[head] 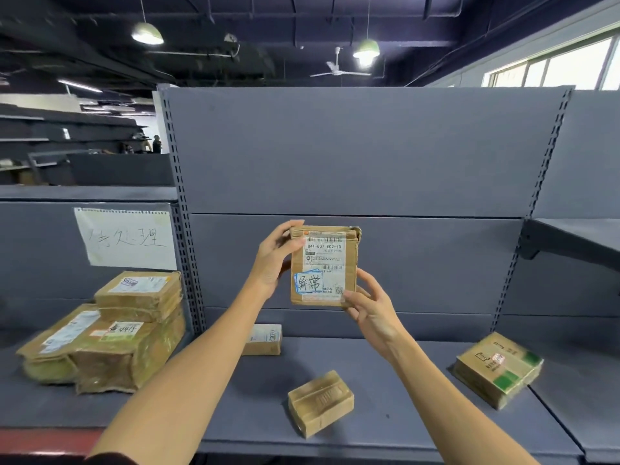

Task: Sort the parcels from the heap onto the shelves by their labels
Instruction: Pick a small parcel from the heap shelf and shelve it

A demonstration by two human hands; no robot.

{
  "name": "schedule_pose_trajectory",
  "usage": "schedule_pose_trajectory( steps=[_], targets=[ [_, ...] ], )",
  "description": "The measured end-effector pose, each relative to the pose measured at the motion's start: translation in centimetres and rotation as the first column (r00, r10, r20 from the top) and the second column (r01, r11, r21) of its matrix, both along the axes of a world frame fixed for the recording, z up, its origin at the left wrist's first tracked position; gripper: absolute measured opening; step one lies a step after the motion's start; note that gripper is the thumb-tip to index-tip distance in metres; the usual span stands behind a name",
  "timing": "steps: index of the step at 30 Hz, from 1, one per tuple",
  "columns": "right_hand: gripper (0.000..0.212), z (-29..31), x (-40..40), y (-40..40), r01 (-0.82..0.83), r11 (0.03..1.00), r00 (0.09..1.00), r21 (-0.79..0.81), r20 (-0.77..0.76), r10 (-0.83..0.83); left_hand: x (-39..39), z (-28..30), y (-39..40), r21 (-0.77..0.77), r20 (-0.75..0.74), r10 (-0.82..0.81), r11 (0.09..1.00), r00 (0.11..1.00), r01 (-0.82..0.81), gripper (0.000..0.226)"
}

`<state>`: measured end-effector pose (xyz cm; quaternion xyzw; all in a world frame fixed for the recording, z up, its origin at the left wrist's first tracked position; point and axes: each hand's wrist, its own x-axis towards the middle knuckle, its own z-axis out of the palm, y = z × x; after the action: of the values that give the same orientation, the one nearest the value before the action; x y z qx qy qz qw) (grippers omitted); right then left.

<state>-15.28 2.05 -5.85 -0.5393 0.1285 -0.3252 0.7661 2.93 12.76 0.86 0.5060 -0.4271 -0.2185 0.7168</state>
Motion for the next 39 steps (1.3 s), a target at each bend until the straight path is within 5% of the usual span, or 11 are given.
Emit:
schedule_pose_trajectory(
  steps=[5,12,30,39],
  targets=[
    [0.048,0.2,1.4,1.0,-0.095,0.995,0.995,0.032,0.007,0.095,-0.2,0.4,2.9,-0.010,-0.003,0.096,0.995,0.995,-0.096,0.034],
    [0.047,-0.8,10.1,9.5,-0.398,0.916,0.917,0.059,-0.011,0.399,3.6,-1.1,15.5,-0.020,-0.100,0.432,0.900,0.897,-0.435,0.030],
    [0.044,-2.0,33.7,55.7,-0.834,0.551,0.551,0.000,-0.049,0.833,15.7,-2.7,65.7,-0.079,-0.150,0.845,0.508,0.514,-0.858,0.030],
    [0.054,-4.6,45.2,71.3,-0.890,0.457,0.455,-0.002,-0.091,0.886,24.5,-5.7,80.2,0.007,-0.175,0.921,0.354,0.348,-0.935,0.028]
  ],
)
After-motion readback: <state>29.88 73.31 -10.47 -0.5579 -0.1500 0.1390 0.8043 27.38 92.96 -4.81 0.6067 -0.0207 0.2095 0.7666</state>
